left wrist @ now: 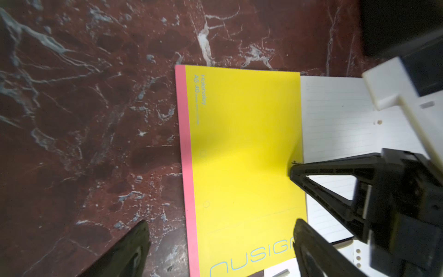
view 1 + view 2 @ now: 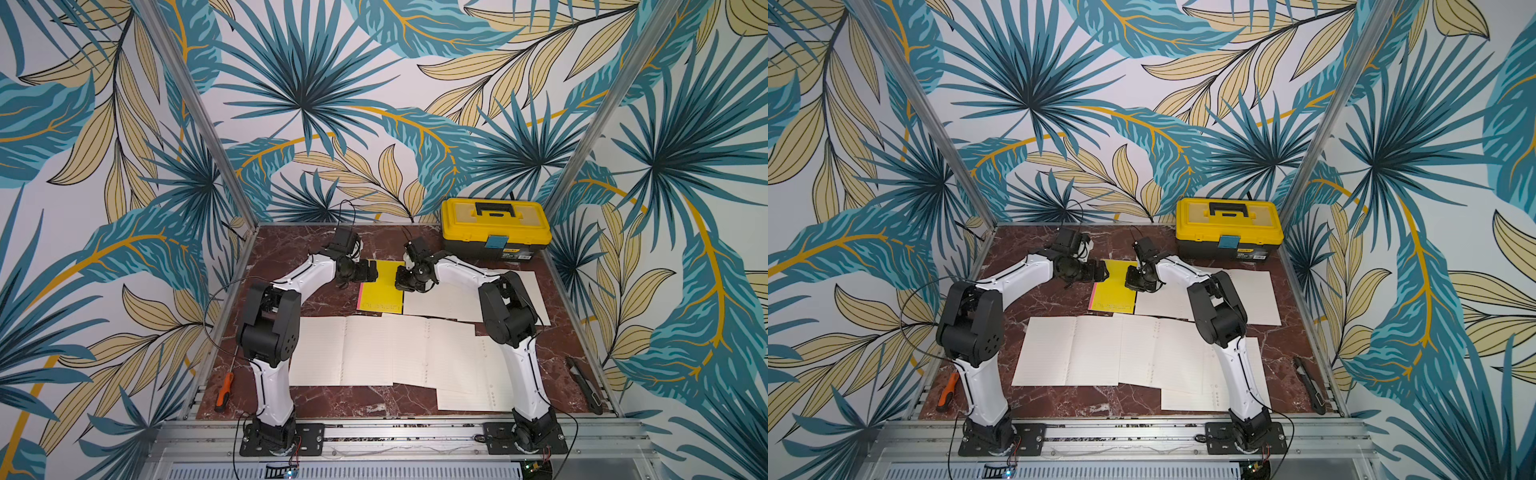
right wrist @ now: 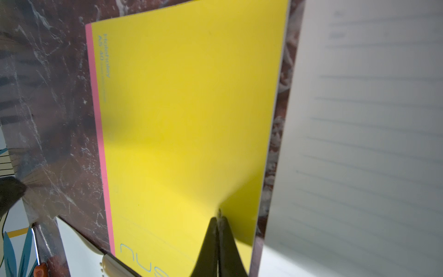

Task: Close the notebook
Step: Close the notebook at the center of the board.

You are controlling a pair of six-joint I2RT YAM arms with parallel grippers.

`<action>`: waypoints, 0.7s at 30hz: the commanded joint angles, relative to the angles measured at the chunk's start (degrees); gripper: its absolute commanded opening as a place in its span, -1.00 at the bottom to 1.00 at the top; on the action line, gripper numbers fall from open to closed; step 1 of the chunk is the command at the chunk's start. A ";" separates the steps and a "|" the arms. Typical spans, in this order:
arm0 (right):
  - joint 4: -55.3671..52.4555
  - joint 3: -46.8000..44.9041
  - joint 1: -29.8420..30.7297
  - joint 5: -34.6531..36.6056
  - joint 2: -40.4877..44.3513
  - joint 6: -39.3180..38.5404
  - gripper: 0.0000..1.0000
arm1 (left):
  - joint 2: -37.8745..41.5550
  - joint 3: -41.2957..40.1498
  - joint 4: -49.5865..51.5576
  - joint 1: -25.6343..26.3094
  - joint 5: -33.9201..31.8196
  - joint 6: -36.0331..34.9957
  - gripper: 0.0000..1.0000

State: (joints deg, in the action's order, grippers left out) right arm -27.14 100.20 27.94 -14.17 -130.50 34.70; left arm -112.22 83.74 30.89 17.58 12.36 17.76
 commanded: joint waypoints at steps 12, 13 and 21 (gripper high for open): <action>-2.14 -2.38 0.08 0.11 1.79 -1.08 -0.86 | -5.20 3.27 5.28 0.73 0.74 -0.58 0.63; -2.29 -2.36 0.04 0.11 1.88 -1.14 -0.86 | -5.26 3.27 5.32 0.77 0.89 -0.63 0.61; -1.69 -3.00 0.09 -0.50 3.48 -1.47 -0.75 | -6.32 4.13 6.26 0.74 1.17 -0.89 0.42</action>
State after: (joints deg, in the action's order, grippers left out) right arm -26.98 98.74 27.94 -14.63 -129.38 34.09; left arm -117.14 85.78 36.01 18.20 13.08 17.39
